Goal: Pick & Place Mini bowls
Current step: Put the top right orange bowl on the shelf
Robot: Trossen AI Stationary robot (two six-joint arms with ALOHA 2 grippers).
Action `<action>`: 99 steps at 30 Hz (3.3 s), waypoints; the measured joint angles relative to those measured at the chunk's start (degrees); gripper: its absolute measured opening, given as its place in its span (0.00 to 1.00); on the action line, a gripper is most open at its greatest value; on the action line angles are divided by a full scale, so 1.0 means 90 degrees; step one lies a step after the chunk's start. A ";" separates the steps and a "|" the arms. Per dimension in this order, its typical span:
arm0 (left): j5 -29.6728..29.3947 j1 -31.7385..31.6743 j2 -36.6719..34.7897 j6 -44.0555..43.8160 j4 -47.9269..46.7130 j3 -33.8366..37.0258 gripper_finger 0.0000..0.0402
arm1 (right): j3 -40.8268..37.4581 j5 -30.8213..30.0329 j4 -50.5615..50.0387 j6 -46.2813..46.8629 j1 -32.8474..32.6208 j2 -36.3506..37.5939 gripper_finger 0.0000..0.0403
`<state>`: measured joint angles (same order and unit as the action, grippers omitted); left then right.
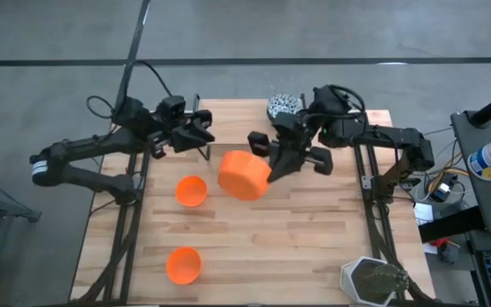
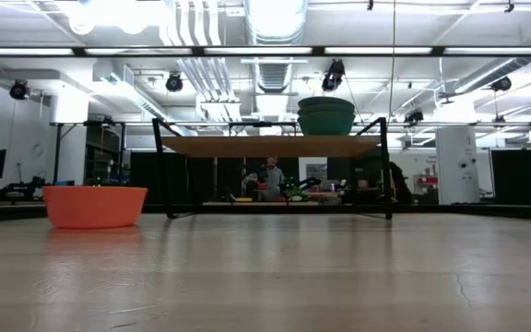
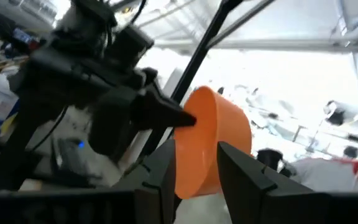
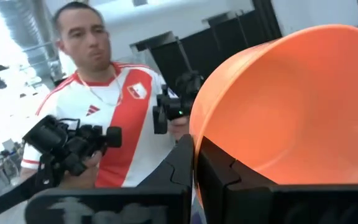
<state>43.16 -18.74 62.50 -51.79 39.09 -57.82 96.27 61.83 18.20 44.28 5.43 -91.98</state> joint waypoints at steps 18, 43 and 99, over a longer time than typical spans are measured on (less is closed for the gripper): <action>-0.0171 0.0880 0.0983 -0.0910 0.2548 -0.0002 0.27 | -0.0010 0.0140 0.0690 0.0073 -0.0011 -0.0211 0.02; -0.0124 0.1403 0.0971 -0.0755 0.1924 -0.0002 0.27 | -0.0019 0.0109 0.0928 0.0287 -0.0020 -0.0571 0.02; -0.5092 -0.0117 0.0644 0.3683 -0.6934 -0.0570 0.00 | 0.0036 -0.2411 0.0869 -0.0492 0.0363 -0.0153 0.56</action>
<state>-2.67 -19.79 68.30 -18.64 -23.32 -62.95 96.60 40.14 26.02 39.86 8.70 -93.36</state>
